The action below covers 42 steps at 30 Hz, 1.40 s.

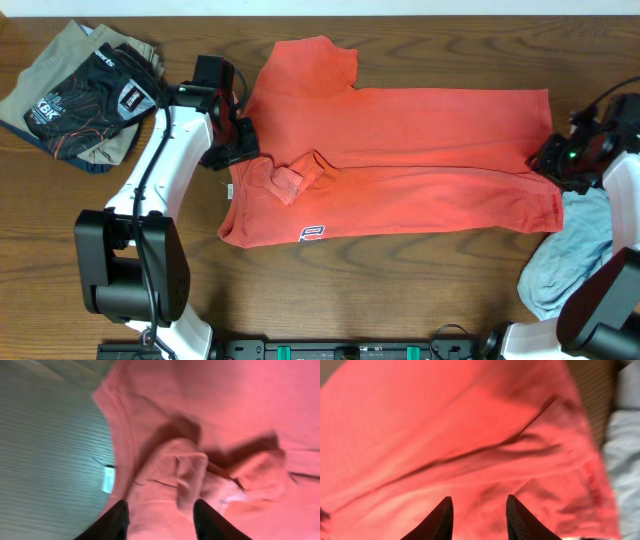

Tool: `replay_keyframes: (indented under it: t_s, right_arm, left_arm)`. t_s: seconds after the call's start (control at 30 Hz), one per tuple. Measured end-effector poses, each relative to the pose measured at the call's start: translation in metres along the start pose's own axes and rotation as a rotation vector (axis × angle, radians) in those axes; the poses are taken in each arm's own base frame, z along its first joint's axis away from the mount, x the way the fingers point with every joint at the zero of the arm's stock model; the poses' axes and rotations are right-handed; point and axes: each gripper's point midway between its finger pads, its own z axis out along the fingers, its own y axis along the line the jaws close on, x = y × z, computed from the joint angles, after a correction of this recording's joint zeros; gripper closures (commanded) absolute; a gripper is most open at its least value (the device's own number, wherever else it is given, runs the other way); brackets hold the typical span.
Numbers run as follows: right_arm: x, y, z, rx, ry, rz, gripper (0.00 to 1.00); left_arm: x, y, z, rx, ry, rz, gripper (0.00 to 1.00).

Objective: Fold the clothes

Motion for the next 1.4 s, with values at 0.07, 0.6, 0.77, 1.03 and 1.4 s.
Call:
replay_keyframes:
  t_s: [0.07,0.6,0.77,1.03,1.4]
  right_arm:
    - [0.005,0.003,0.006,0.006,0.024,-0.017,0.67]
    - [0.047,-0.007,0.066,0.097,0.27,-0.06,0.73]
    - [0.048,-0.012,0.067,0.123,0.271,-0.061,0.73]
    - [0.054,-0.028,0.062,0.216,0.297,-0.066,0.76]
    - [0.056,-0.041,0.059,0.289,0.304,-0.075,0.76]
  left_arm:
    - [0.007,-0.008,0.002,0.038,0.029,-0.007,0.45]
    - [0.044,-0.027,0.05,0.079,0.137,-0.006,0.64]
    - [0.046,-0.027,0.06,0.076,0.147,-0.004,0.83]
    - [0.071,-0.011,0.06,0.018,0.258,-0.035,0.94]
    - [0.069,0.047,0.045,0.002,0.338,-0.247,0.45]
